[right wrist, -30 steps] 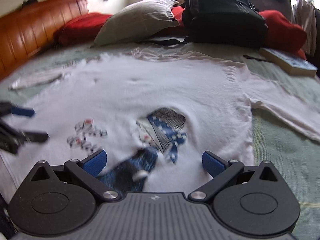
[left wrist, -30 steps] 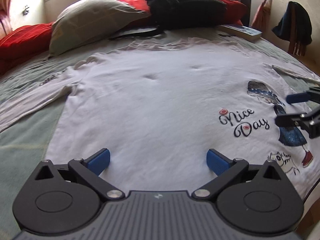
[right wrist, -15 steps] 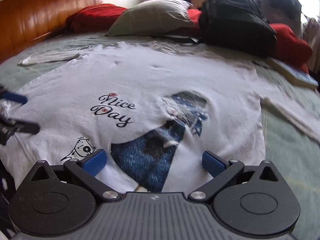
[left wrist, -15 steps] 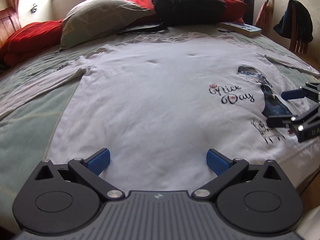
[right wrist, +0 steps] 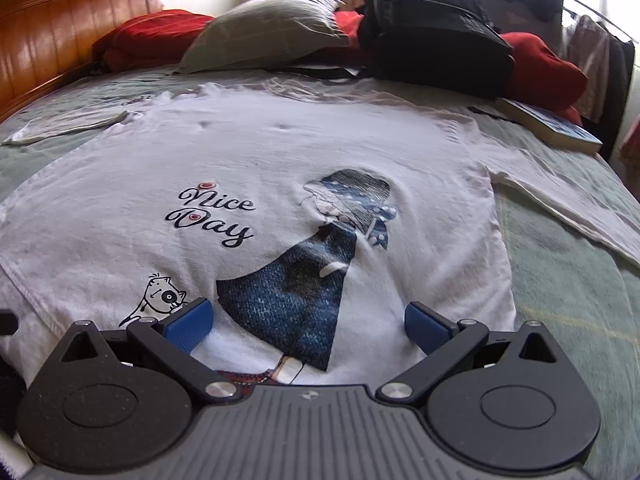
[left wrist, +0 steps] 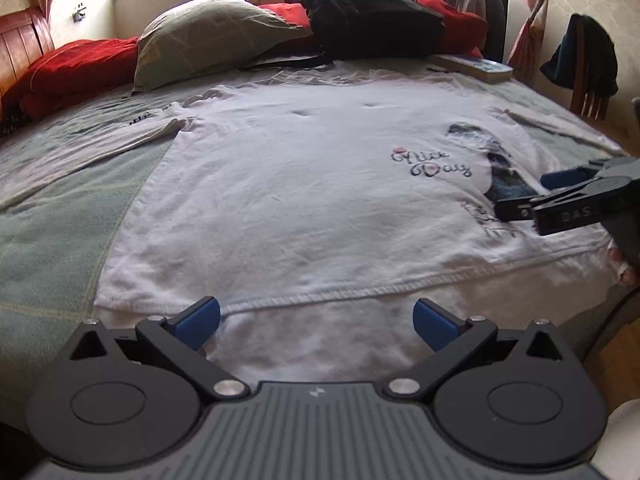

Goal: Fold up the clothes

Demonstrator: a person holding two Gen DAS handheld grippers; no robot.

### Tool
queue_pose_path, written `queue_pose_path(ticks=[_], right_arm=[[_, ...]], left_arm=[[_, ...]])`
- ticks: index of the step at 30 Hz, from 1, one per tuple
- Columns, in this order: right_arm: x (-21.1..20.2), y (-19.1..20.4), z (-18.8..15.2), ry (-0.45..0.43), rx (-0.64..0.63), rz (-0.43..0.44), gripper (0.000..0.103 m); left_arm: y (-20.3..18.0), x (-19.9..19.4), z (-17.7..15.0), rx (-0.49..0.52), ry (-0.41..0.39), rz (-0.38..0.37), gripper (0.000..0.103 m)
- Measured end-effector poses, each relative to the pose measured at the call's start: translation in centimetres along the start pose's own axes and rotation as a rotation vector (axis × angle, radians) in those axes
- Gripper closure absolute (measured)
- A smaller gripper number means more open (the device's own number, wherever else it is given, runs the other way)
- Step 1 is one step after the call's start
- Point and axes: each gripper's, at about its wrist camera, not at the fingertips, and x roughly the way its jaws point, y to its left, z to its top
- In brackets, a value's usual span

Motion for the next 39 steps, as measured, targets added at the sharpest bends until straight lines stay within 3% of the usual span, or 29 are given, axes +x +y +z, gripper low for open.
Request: queue_pose_path(ticks=[7,12,19,23,27,31,39], right_arm=[[-0.4,0.1,-0.3,0.005,0.011,-0.013,0.0],[-2.2,-0.4,-2.2,-0.02,-0.021,0.027,0.0],[-5.7,-1.3,-5.4,-0.044,-0.071,0.087,0.0],[-6.9,-0.8,-4.7,-0.116,-0.096,0.112,0.0],[-5.8,-0.7,-3.8,-0.126,-0.065,0.136,0.0],[-4.4,-1.6,-4.6,-0.07,-0.017,0.117,0.0],[-5.0,-3.7,-3.7,-0.06,0.1,0.142,0.0]], left_arm=[[1.0,-0.9,-0.4,-0.058,-0.021,0.009,0.001],[0.7,-0.4,0.2,-0.047,-0.03,0.028,0.001],[-0.6,1.1,0.1,0.002,0.028,0.094,0.001],[-1.8,0.0,1.8,0.043,-0.025,0.045,0.001],[-3.4,0.8,3.0,0.11,-0.051,0.045,0.001],[-2.8,2.8,2.1,0.038,0.008,0.032,0.001],[-2.6,2.1,1.8,0.005,-0.034,0.021,0.001]])
